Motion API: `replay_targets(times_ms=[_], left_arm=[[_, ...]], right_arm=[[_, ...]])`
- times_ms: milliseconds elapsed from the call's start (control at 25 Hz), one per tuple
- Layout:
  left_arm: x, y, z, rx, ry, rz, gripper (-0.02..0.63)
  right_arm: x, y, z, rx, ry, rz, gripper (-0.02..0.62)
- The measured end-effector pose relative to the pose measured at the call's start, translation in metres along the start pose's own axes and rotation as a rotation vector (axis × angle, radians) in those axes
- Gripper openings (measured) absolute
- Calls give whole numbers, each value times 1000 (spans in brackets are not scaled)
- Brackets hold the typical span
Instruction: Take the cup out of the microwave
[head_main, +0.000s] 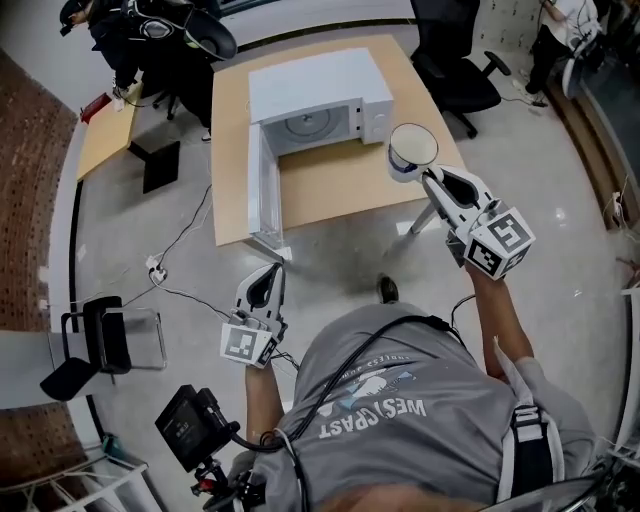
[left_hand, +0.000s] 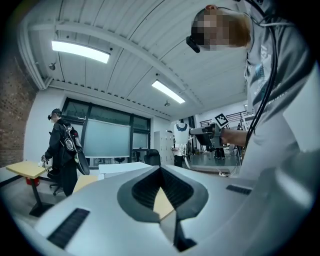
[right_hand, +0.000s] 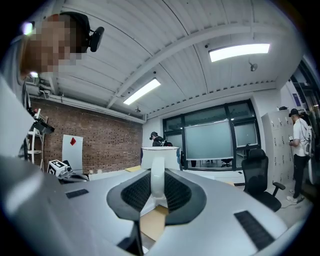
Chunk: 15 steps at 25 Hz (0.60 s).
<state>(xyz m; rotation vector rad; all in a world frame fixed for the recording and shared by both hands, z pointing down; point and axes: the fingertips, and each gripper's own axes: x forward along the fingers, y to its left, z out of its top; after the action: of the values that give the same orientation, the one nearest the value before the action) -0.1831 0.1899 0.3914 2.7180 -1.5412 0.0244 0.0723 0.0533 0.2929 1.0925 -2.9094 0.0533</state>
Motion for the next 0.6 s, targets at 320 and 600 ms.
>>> replay_targets(times_ms=[320, 600], left_arm=[[73, -13, 6, 10, 22, -12, 43], [124, -16, 13, 11, 28, -20, 43]], right_arm=[[-37, -66, 6, 6, -11, -33, 67], [-41, -114, 13, 12, -12, -50, 67]])
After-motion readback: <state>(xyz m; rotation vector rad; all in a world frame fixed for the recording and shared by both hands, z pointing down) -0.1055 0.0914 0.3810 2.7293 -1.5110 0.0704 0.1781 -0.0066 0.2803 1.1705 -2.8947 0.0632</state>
